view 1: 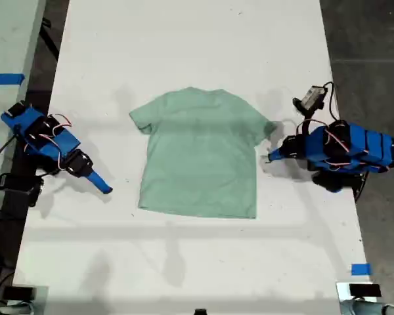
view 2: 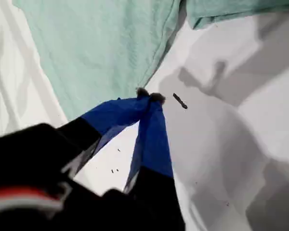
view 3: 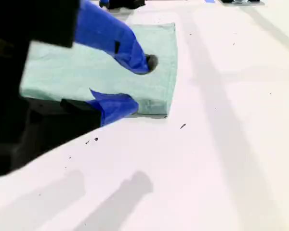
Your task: Fold tshirt
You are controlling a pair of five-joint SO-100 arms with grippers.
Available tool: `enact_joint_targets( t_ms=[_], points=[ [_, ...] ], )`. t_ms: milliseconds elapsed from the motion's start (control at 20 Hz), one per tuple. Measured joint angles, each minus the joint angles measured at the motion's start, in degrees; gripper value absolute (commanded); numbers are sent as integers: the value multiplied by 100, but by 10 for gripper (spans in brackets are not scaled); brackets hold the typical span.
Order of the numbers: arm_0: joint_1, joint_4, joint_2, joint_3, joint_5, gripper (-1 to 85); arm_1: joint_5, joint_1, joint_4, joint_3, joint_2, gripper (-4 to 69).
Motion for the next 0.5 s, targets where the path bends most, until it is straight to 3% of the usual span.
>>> enact_joint_targets(
  t_ms=[500],
  points=[
    [0, 0, 0, 0, 0, 112, 132, -114, 9, 0, 0, 12]
  ],
)
